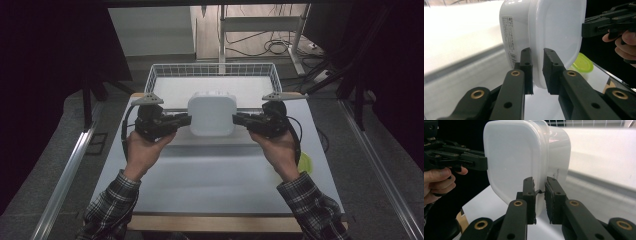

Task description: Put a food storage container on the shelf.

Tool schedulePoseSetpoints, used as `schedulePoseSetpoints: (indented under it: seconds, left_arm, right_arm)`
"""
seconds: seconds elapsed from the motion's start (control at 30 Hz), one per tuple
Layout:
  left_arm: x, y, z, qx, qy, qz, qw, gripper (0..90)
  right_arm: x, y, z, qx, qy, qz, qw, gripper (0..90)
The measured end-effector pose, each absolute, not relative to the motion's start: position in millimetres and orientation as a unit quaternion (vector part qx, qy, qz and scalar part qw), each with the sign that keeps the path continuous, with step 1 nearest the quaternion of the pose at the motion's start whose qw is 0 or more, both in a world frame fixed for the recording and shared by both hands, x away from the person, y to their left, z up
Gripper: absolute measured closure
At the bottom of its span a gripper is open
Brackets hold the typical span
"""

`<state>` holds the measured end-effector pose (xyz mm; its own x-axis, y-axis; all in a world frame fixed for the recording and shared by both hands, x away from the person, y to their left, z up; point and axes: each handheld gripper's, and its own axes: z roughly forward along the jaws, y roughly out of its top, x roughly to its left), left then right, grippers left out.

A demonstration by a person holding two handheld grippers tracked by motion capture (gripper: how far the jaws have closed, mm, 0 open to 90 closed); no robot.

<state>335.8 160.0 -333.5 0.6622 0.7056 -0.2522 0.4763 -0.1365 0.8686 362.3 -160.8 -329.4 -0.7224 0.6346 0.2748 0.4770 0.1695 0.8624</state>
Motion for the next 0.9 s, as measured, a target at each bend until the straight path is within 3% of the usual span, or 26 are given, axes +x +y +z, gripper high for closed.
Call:
schedulePoseSetpoints:
  seconds: [0.37,0.9]
  left_arm:
    - [368,159,-306,0.744,0.398,0.120,0.523,79.0]
    - [392,160,-309,0.737,0.420,0.114,0.518,78.3]
  right_arm:
    - [395,-157,-299,0.373,0.754,0.533,0.086,78.9]
    - [424,-152,-299,0.396,0.750,0.524,0.072,78.2]
